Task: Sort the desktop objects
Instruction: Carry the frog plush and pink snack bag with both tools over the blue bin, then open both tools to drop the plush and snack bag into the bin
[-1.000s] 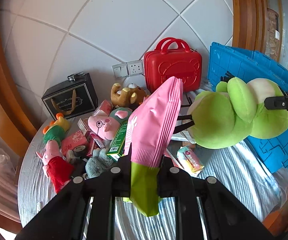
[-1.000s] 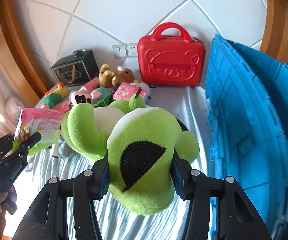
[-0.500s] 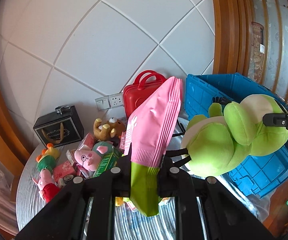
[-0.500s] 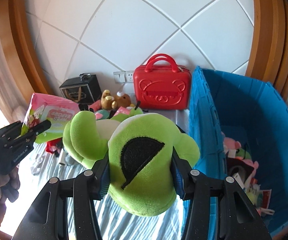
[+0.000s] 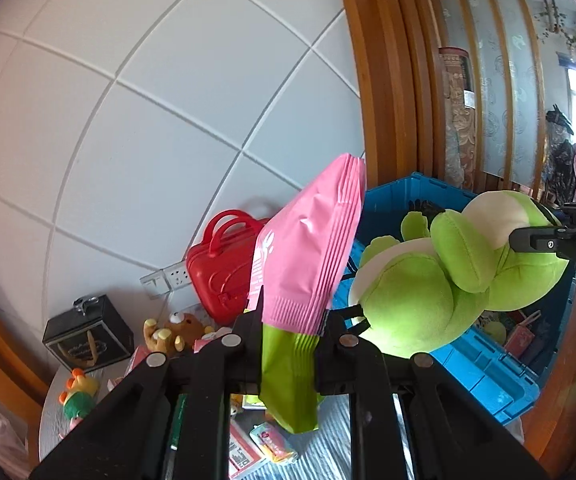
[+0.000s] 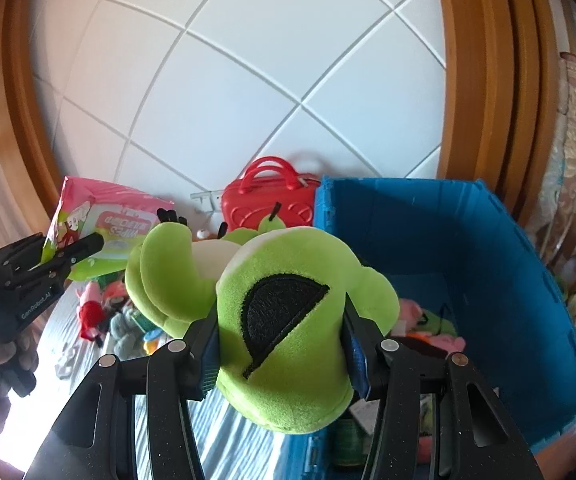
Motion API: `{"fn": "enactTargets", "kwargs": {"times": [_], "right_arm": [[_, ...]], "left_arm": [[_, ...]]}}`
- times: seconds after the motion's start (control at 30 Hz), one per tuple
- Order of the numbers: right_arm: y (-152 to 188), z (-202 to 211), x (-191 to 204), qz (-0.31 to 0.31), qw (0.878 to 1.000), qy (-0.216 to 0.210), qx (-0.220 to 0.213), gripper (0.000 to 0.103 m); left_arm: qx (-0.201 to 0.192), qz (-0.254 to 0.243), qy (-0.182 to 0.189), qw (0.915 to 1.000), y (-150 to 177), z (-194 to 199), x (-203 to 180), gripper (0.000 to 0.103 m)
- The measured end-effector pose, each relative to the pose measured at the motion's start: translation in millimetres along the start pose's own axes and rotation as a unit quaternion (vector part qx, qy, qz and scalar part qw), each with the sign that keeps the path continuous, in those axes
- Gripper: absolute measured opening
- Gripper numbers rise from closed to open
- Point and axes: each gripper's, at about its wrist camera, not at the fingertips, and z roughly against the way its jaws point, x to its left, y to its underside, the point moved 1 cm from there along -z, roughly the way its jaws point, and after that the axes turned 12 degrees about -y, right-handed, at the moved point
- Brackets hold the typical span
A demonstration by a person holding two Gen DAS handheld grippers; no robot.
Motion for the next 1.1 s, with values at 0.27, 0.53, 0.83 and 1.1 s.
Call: {"fn": "enactTargets", "kwargs": {"times": [0.27, 0.53, 0.83, 1.1], "right_arm": [[-9.7, 38.5, -60.7, -0.031, 0.998, 0.034, -0.039, 0.050], [7.9, 66.4, -119.6, -0.066, 0.994, 0.071, -0.040, 0.050], [22.4, 79.8, -176.4, -0.091, 0.989, 0.112, -0.025, 0.059], [22.0, 79.9, -178.3, -0.089, 0.990, 0.106, -0.027, 0.096]], "left_arm": [[-0.023, -0.037, 0.044, 0.9981, -45.1, -7.1, -76.2, 0.015], [-0.031, -0.067, 0.094, 0.9928, -69.7, -19.6, -151.1, 0.015], [-0.029, -0.076, 0.158, 0.9841, -89.2, -36.4, -214.1, 0.019], [-0.031, -0.054, 0.146, 0.9872, -79.2, -38.3, -208.4, 0.100]]}}
